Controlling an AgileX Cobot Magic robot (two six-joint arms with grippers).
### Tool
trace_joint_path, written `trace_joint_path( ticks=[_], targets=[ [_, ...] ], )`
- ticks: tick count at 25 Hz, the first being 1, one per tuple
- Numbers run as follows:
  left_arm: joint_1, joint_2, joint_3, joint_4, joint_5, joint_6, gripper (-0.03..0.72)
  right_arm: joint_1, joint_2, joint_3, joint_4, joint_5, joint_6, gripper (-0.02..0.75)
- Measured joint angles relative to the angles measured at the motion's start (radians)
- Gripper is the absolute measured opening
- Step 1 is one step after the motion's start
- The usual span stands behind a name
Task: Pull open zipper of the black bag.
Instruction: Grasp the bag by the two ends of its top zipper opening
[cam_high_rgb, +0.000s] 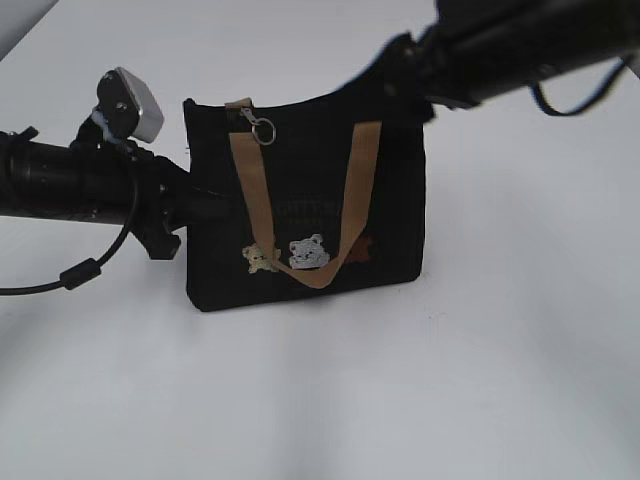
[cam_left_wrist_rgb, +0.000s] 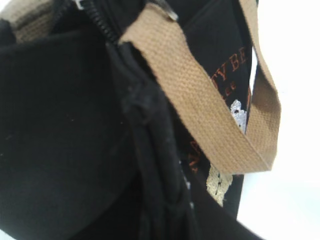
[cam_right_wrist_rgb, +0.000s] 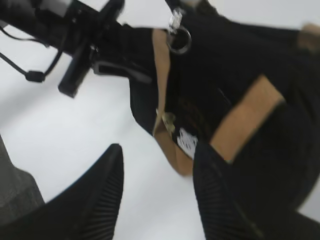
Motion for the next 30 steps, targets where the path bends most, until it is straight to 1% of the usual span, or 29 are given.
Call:
trace_joint_path(
  ticks=[2, 6, 9, 11, 14, 18, 22, 25, 30],
  targets=[
    [-0.001, 0.0, 0.0, -0.001, -0.012, 0.0, 0.062, 0.047, 0.142, -0.154, 0.008, 0.001, 0.026, 0.361],
    [0.012, 0.0, -0.009, -0.004, -0.053, 0.0, 0.062, 0.079, 0.347, -0.415, 0.01, 0.058, 0.138, 0.361],
    [0.05, 0.0, -0.011, -0.003, -0.055, 0.0, 0.062, 0.099, 0.462, -0.557, -0.019, 0.097, 0.187, 0.361],
    [0.078, 0.0, -0.019, 0.002, -0.052, 0.0, 0.062, 0.118, 0.507, -0.616, -0.059, 0.106, 0.212, 0.361],
    [0.098, 0.0, -0.02, 0.003, -0.036, 0.0, 0.062, 0.141, 0.547, -0.659, -0.103, 0.107, 0.228, 0.361],
    [0.1, 0.002, -0.02, 0.008, -0.022, 0.0, 0.062, 0.156, 0.571, -0.668, -0.152, 0.07, 0.198, 0.361],
    [0.101, 0.005, -0.021, 0.008, -0.019, 0.0, 0.062, 0.181, 0.58, -0.668, -0.219, 0.01, 0.068, 0.361],
    [0.101, 0.005, -0.021, 0.008, -0.018, 0.0, 0.062, 0.206, 0.584, -0.668, -0.241, -0.045, -0.056, 0.352],
    [0.101, 0.005, -0.021, 0.008, -0.018, 0.0, 0.062, 0.228, 0.607, -0.668, -0.251, -0.075, -0.208, 0.286]
  ],
)
